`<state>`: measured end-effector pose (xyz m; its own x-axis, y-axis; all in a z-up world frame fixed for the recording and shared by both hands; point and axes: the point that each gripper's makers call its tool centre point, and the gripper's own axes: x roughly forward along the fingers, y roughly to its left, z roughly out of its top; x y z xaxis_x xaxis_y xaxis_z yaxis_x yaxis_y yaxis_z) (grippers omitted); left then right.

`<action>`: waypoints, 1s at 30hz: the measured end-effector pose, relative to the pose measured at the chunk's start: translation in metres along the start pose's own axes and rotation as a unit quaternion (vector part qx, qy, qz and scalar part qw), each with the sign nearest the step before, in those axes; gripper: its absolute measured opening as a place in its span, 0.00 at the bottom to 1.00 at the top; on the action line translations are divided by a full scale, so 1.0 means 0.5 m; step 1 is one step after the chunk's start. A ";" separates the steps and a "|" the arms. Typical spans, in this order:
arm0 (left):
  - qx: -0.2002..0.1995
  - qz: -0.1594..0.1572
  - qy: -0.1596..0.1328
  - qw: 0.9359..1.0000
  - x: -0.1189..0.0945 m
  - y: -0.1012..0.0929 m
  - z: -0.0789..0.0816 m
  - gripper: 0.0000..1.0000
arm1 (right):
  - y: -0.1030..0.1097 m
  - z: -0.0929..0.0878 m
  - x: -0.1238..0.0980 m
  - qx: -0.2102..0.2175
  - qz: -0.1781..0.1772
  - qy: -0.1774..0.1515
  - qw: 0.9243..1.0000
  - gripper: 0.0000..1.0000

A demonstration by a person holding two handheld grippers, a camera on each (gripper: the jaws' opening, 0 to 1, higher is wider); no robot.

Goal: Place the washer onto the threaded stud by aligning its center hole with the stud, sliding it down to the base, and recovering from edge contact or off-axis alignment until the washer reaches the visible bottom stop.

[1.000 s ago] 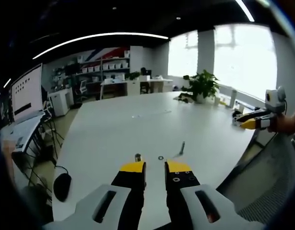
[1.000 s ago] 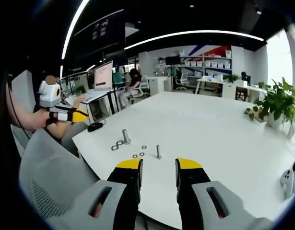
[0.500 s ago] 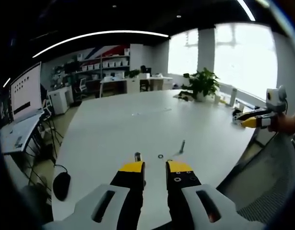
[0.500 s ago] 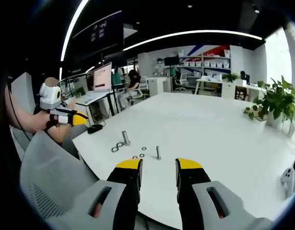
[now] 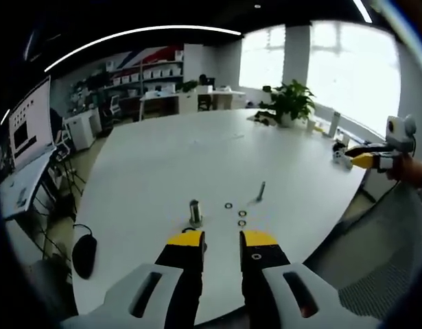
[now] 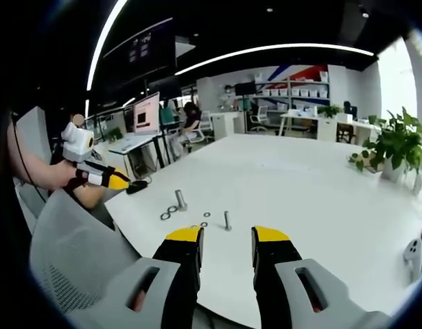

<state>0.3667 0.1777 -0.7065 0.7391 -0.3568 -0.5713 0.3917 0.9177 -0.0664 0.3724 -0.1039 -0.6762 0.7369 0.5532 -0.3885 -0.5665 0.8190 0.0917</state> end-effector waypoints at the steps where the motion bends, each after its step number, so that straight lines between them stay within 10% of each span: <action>1: -0.002 0.000 0.011 1.000 0.002 0.000 -0.007 0.18 | 0.000 0.000 0.000 -0.001 0.000 0.000 1.000 0.31; 30: -0.015 -0.005 0.169 0.986 0.144 0.065 -0.104 0.24 | 0.003 0.004 -0.001 0.006 0.007 -0.006 1.000 0.30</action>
<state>0.4041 0.1911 -0.7921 0.5094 -0.2922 -0.8094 0.3781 0.9209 -0.0945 0.3721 -0.1027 -0.6741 0.7330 0.5669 -0.3759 -0.5726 0.8126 0.1089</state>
